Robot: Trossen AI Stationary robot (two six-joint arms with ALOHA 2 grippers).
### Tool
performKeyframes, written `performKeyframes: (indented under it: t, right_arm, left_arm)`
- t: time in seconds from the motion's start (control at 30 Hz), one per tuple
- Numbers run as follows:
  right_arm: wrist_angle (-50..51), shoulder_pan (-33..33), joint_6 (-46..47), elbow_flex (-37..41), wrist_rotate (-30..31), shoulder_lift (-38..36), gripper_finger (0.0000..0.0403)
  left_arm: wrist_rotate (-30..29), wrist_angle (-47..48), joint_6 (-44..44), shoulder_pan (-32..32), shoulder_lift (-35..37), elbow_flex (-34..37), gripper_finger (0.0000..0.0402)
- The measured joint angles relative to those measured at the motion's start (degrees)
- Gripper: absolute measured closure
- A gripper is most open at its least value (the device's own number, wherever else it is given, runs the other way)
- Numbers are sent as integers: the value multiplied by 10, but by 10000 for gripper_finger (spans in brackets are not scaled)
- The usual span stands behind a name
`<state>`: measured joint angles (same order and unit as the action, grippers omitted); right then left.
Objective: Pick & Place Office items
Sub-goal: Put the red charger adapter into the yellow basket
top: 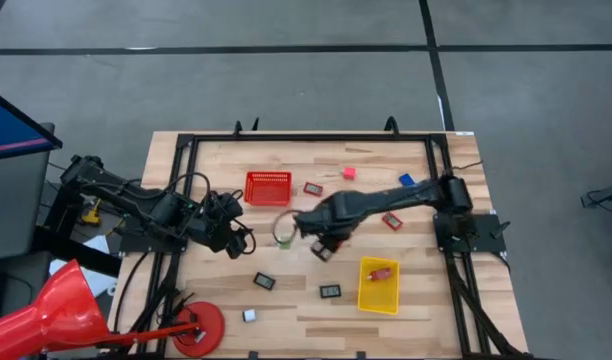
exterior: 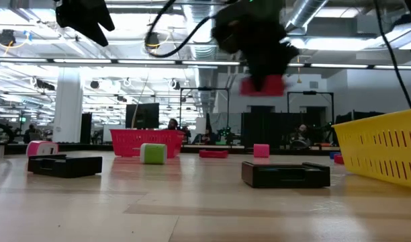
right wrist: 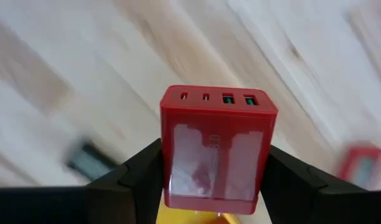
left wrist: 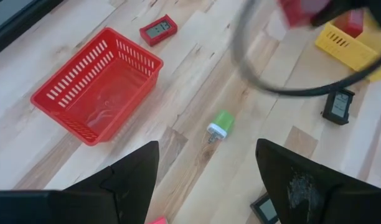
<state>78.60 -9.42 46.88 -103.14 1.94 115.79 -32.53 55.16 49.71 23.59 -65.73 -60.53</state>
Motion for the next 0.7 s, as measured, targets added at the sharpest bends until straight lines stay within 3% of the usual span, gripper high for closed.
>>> performKeyframes:
  t: [0.33,0.7]
  right_arm:
    - [51,-115,38,55,-22,-53,185]
    - [22,-211,116,185,-24,-78,188]
  left_arm:
    - [9,-2,2,2,0,0,137]
    - [8,-40,7,0,0,0,137]
